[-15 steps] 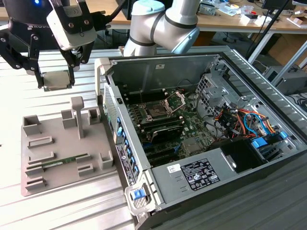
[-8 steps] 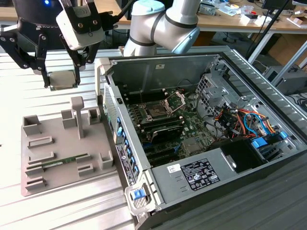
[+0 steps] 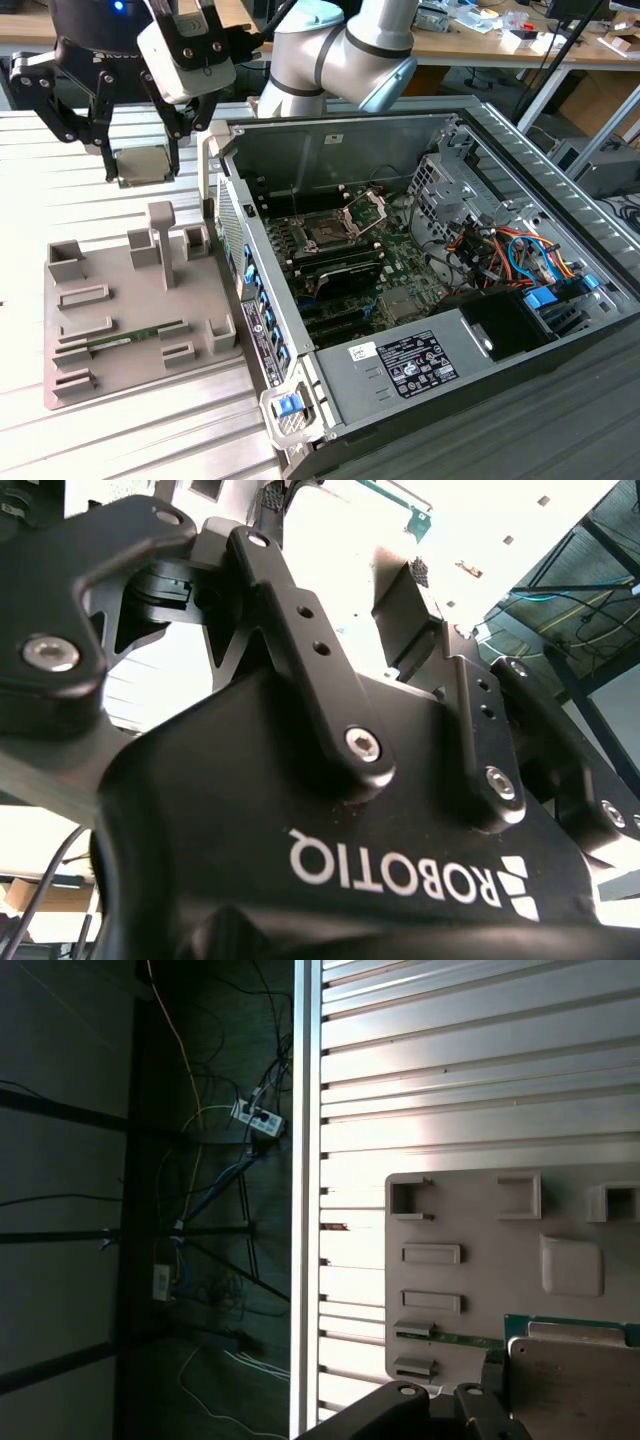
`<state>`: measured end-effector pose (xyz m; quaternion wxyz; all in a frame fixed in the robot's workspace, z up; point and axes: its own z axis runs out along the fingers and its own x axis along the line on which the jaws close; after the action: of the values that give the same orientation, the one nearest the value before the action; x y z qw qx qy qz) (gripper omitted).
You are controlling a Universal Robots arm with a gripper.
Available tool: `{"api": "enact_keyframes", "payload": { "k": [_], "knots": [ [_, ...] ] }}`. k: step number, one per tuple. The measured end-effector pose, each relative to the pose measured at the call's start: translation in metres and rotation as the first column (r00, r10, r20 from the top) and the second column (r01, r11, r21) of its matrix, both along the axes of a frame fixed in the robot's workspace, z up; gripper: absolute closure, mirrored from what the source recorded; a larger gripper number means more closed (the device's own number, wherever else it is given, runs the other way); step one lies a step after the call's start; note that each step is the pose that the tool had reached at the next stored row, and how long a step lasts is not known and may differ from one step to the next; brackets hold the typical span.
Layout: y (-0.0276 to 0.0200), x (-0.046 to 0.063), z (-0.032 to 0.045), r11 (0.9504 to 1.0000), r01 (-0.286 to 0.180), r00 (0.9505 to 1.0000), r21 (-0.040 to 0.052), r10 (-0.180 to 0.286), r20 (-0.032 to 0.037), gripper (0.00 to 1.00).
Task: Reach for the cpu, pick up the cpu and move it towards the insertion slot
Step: 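Pick up the cpu and move it towards the insertion slot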
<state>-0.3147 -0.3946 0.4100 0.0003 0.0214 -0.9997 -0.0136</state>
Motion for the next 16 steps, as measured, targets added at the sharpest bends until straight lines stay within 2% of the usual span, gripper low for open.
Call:
{"api": "enact_keyframes", "payload": {
  "k": [16],
  "knots": [
    [0.0000,0.017,0.0000,1.0000,0.000,1.0000,0.0001,0.000,0.0001,0.45]
  ]
}}
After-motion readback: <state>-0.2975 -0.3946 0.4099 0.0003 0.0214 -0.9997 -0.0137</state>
